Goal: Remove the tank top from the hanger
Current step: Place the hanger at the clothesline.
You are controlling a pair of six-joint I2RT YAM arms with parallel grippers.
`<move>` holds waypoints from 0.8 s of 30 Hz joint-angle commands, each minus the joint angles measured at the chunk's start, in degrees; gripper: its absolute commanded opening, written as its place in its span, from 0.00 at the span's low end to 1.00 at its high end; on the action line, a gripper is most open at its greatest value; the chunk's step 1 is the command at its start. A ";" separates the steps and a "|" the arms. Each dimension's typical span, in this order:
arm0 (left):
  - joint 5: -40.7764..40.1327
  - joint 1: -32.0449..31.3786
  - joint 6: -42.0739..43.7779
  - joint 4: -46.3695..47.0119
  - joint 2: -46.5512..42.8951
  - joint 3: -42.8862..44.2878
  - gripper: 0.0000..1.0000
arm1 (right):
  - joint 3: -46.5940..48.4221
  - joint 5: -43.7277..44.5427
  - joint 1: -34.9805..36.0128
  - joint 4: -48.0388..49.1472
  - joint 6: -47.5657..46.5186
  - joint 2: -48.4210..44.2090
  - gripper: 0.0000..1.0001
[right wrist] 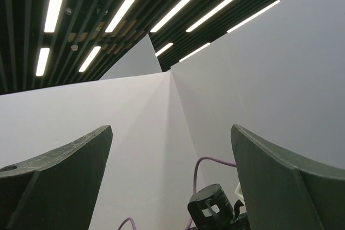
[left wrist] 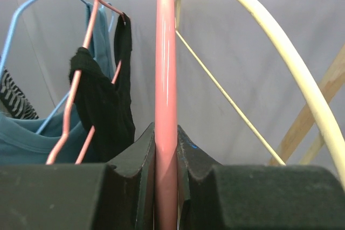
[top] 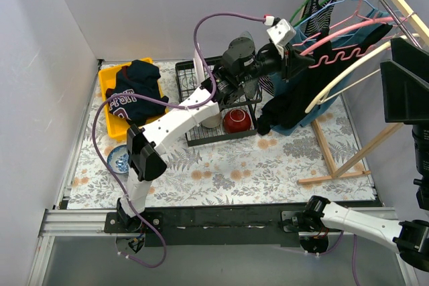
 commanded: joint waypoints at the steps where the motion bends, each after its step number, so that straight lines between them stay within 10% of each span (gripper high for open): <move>1: 1.81 -1.35 -0.36 3.08 0.07 2.83 0.00 | -0.36 1.22 0.07 2.02 0.82 0.03 0.98; 7: 2.08 -1.52 -1.50 3.00 0.60 2.83 0.04 | -0.01 4.38 0.07 -1.06 1.96 0.38 0.98; 11: 0.50 -1.52 -1.41 3.61 -2.11 -3.03 0.70 | 0.26 9.64 0.07 -2.90 2.31 0.38 0.99; 15: -1.43 -1.52 0.87 6.06 -9.83 -14.17 0.98 | 0.61 16.41 0.07 -4.84 2.23 1.52 0.98; 24: -8.82 -1.52 2.80 10.38 -26.10 -34.42 0.98 | 9.30 29.24 0.07 -6.24 -14.00 14.26 0.95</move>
